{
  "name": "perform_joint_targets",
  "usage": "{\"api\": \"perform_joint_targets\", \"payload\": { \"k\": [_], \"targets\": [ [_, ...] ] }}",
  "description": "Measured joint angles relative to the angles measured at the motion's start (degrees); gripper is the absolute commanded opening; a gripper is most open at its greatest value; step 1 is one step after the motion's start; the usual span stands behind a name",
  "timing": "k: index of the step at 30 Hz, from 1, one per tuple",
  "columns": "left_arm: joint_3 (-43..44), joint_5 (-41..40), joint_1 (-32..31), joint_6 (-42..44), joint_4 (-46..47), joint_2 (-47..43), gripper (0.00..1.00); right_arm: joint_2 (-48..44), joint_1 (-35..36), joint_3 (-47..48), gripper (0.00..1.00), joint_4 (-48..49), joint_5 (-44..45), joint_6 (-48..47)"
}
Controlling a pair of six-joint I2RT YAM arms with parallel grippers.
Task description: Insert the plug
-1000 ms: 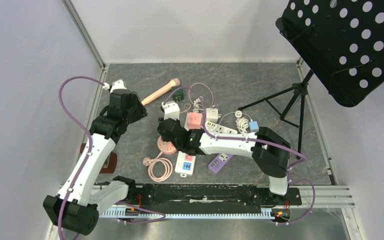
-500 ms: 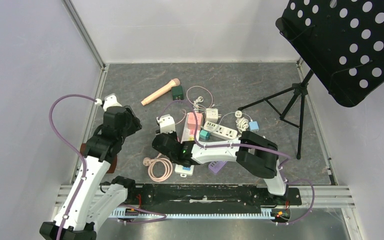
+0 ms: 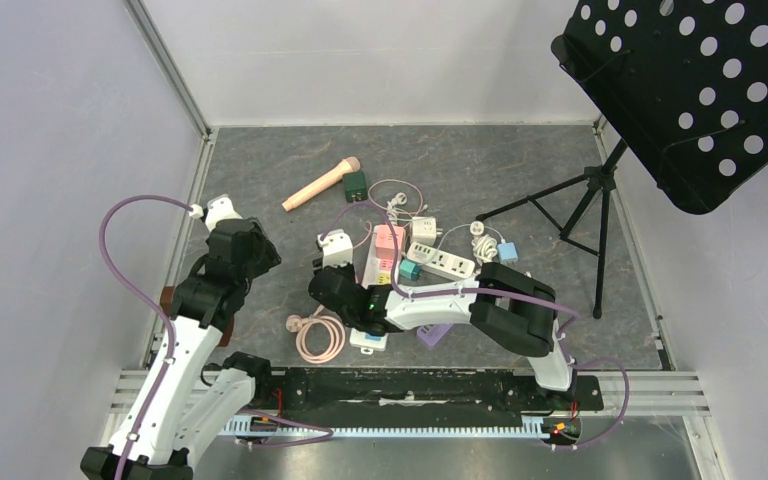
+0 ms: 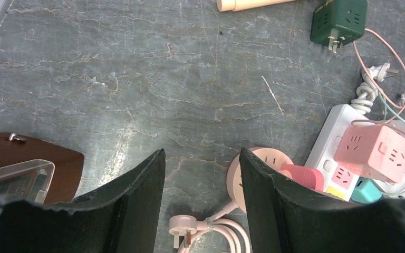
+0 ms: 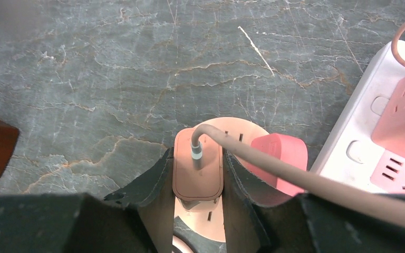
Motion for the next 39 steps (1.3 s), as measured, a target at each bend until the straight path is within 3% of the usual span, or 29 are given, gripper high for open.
{"api": "perform_joint_targets", "payload": {
  "k": [39],
  "targets": [
    [-1.16, -2.64, 0.00, -0.02, 0.02, -3.93, 0.60, 3.52, 0.28, 1.77, 0.00, 4.66, 2.69, -2.14]
  ]
}}
